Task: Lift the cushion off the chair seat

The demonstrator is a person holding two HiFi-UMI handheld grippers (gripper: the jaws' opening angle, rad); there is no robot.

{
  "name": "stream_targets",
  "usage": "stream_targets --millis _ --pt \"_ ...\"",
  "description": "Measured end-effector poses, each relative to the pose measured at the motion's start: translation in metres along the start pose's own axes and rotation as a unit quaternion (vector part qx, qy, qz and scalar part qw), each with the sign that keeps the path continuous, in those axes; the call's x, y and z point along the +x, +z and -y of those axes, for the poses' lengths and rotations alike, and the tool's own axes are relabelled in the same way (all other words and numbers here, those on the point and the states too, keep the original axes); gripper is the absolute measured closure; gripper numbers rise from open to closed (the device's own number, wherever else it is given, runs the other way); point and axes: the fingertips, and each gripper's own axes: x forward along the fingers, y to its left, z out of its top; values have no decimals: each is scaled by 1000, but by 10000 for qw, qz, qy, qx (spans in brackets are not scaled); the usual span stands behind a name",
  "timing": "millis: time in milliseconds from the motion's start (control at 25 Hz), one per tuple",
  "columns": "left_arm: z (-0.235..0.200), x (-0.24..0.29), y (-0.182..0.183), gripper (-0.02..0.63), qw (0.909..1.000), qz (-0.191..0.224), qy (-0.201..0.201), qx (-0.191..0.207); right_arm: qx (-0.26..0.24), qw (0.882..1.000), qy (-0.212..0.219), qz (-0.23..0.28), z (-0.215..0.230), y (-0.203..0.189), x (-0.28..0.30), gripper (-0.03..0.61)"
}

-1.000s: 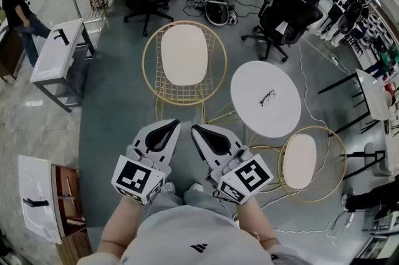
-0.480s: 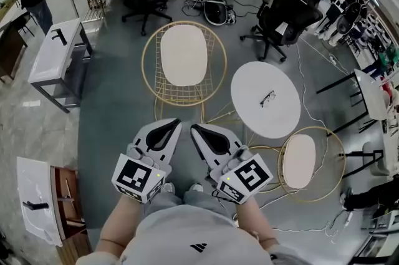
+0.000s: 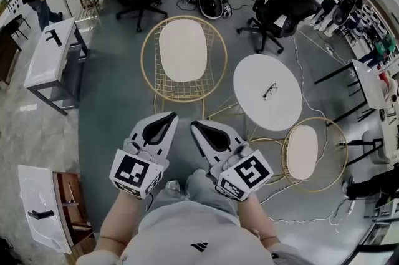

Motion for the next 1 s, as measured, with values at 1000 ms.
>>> stream_targets --millis 1000 --pt "-74 173 9 603 9989 -145 420 -124 100 9995 300 -71 182 26 72 571"
